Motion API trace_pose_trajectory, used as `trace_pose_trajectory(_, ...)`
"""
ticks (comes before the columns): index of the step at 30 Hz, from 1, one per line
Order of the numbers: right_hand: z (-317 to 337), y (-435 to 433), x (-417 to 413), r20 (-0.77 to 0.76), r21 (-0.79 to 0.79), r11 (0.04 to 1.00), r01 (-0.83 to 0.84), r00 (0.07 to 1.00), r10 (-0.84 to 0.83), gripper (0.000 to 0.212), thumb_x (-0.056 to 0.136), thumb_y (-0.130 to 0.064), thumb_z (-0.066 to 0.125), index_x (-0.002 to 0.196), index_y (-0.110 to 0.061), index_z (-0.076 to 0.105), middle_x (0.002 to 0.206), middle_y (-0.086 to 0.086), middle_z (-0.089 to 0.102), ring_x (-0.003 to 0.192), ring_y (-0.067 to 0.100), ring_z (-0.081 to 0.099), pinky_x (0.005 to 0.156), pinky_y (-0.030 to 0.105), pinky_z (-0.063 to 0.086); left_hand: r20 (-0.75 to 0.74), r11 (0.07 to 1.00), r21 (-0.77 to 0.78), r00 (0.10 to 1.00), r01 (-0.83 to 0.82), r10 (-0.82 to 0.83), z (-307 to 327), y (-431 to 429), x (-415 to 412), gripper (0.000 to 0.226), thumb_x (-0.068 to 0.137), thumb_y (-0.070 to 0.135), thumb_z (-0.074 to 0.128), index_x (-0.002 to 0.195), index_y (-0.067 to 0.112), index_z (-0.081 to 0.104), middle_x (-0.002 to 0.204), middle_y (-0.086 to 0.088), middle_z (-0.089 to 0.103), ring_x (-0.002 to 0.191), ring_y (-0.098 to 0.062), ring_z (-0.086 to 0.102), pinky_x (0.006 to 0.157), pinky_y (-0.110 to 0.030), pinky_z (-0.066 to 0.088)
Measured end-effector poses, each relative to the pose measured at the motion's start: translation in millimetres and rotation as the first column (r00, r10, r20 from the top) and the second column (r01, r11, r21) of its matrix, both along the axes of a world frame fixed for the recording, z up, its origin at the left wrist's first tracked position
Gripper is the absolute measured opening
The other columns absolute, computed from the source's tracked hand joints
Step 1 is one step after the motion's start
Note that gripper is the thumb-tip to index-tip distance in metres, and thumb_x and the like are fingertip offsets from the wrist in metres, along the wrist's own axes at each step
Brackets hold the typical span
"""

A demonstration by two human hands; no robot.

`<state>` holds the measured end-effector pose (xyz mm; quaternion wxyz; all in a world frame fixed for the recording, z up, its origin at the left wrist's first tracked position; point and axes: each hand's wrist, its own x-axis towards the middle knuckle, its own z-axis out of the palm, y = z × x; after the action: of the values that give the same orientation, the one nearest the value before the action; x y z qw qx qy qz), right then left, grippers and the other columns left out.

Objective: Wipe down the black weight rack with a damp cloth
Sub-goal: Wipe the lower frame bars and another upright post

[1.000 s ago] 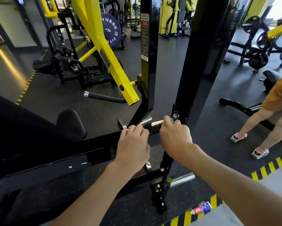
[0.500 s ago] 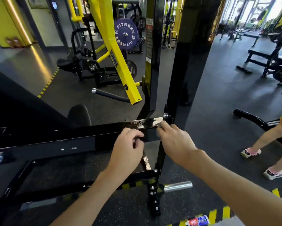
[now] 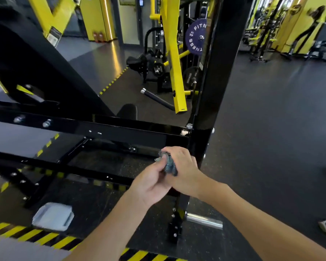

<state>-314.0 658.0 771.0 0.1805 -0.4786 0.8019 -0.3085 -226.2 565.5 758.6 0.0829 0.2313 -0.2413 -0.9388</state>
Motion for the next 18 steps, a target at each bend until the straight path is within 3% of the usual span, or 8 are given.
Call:
trace_pose_trajectory(2,7,-13,-8,0.095,0.002,0.998,-0.068,0.993,0.067,0.057,0.079,-0.025,0.058,0.134,-0.035,0.046,0.137,-0.021,0.025,0.127,-0.002,0.02,0.116,0.042,0.025,-0.009,0.995,-0.017,0.995,-0.096,0.096,-3,-3,-7,0.031,0.106,0.017,0.041,0.123,-0.001,0.058,0.114,-0.021,0.07,0.107,-0.029,0.069,0.1,-0.044,0.048)
trace_pose_trajectory(4,15,-28,-20,0.155,-0.065,0.996,-0.061,0.985,0.07,0.055,0.075,-0.035,0.055,0.131,-0.038,0.052,0.147,-0.017,0.028,0.139,0.007,0.026,0.117,0.039,0.025,-0.027,0.975,0.01,0.975,-0.22,0.22,-8,-10,-20,0.03,0.106,0.01,0.042,0.13,-0.004,0.054,0.123,-0.023,0.066,0.115,-0.029,0.066,0.105,-0.042,0.047)
trace_pose_trajectory(6,27,-46,-42,0.13,-0.167,0.986,0.009,0.991,0.013,0.05,0.082,-0.016,0.056,0.132,-0.027,0.056,0.139,-0.01,0.044,0.135,0.011,0.039,0.114,0.028,0.03,0.006,0.927,-0.019,0.927,-0.374,0.374,-13,-15,-38,0.028,0.102,0.004,0.05,0.128,-0.004,0.057,0.116,-0.019,0.07,0.107,-0.025,0.07,0.096,-0.036,0.054)
trace_pose_trajectory(9,43,-79,-75,0.035,-0.137,0.98,0.147,0.989,-0.144,0.043,0.09,0.002,0.046,0.126,-0.014,0.061,0.126,-0.003,0.055,0.124,0.013,0.049,0.101,0.019,0.035,0.099,0.819,-0.278,0.833,-0.503,0.545,-21,-10,-66,0.028,0.091,0.003,0.068,0.118,0.004,0.061,0.109,-0.013,0.071,0.096,-0.019,0.072,0.086,-0.03,0.057)
trace_pose_trajectory(13,34,-119,-105,0.008,0.064,0.985,0.163,0.986,-0.164,0.025,0.096,-0.008,0.044,0.105,-0.013,0.066,0.106,0.005,0.062,0.102,0.021,0.057,0.083,0.025,0.043,0.154,0.649,-0.619,0.741,-0.443,0.653,-31,9,-93,0.023,0.082,0.007,0.079,0.094,0.014,0.061,0.09,-0.003,0.067,0.079,-0.009,0.067,0.067,-0.016,0.054)
trace_pose_trajectory(15,21,-132,-113,-0.031,0.136,0.982,0.13,0.991,-0.127,0.02,0.099,-0.016,0.042,0.094,-0.014,0.062,0.095,0.007,0.063,0.093,0.025,0.058,0.075,0.026,0.041,0.172,0.622,-0.674,0.733,-0.399,0.658,-36,20,-103,0.019,0.082,0.01,0.08,0.088,0.015,0.062,0.083,0.0,0.067,0.069,-0.005,0.065,0.064,-0.016,0.054)
trace_pose_trajectory(18,4,-144,-117,-0.119,0.231,0.97,0.08,0.991,-0.054,0.03,0.102,-0.03,0.036,0.079,-0.017,0.052,0.088,0.008,0.06,0.089,0.03,0.057,0.075,0.033,0.042,0.181,0.599,-0.696,0.71,-0.396,0.68,-38,22,-108,0.019,0.082,0.008,0.08,0.093,0.011,0.064,0.083,0.001,0.066,0.068,-0.001,0.065,0.062,-0.014,0.053)
